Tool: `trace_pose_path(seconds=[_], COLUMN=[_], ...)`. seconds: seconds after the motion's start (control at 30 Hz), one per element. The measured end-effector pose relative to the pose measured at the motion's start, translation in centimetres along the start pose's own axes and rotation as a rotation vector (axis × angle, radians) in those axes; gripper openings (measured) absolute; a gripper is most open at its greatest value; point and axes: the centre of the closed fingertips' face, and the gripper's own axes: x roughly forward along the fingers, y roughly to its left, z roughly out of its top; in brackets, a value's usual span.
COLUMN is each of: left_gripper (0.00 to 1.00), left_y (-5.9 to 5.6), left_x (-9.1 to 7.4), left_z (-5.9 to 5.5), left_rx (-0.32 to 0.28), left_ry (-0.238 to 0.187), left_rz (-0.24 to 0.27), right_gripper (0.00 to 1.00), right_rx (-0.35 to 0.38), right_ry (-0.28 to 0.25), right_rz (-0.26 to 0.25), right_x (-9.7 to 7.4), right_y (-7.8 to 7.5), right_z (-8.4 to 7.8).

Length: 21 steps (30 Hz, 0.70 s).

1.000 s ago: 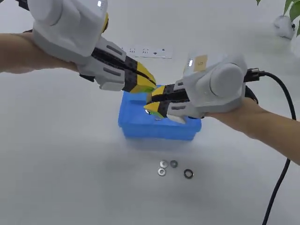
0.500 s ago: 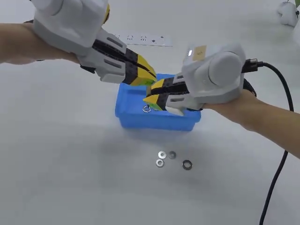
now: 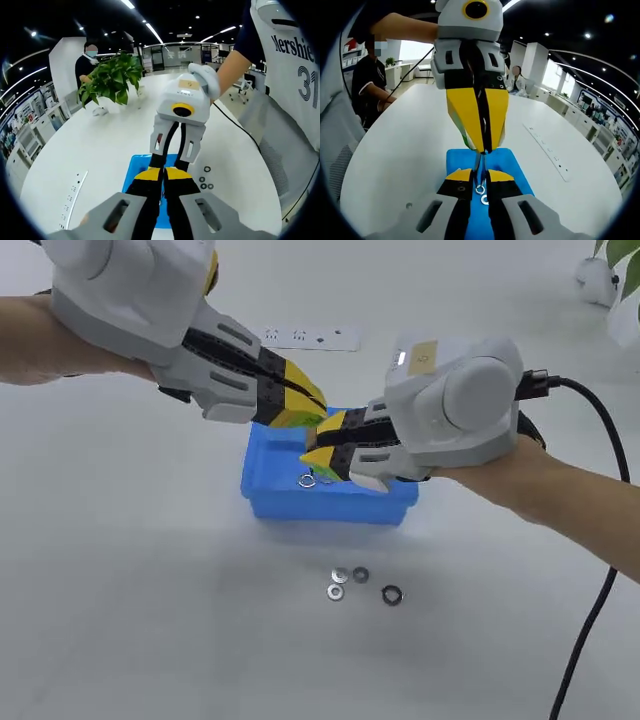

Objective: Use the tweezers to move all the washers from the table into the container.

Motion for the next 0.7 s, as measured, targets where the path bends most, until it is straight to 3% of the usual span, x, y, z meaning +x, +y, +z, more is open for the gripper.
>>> trace_pose_path(seconds=[0.07,0.13,0.47,0.53,0.7], left_gripper=[0.05,0.05,0.05,0.05,0.05], left_y=[0.2,-0.1,-3.4,-3.7,-6.1], left_x=[-0.2,-0.7,-2.3,-2.1,-2.0], left_z=[0.0,0.9,3.7,3.6,4.3], left_rx=[0.006,0.014,0.053,0.052,0.06], left_ry=[-0.003,-0.005,-0.035,-0.045,-0.047], left_rz=[0.002,0.005,0.016,0.015,-0.003], right_gripper=[0.11,0.11,0.1,0.1,0.1], right_rx=[-0.003,-0.007,-0.044,-0.051,-0.064], right_ry=[-0.007,-0.015,-0.035,-0.034,-0.025], right_rz=[0.001,0.001,-0.007,-0.011,-0.016], right_x=[-0.3,-0.7,-3.5,-4.1,-5.0], right_y=[0.1,0.3,2.5,3.1,4.8], right_z=[0.5,1.0,3.2,3.4,3.1])
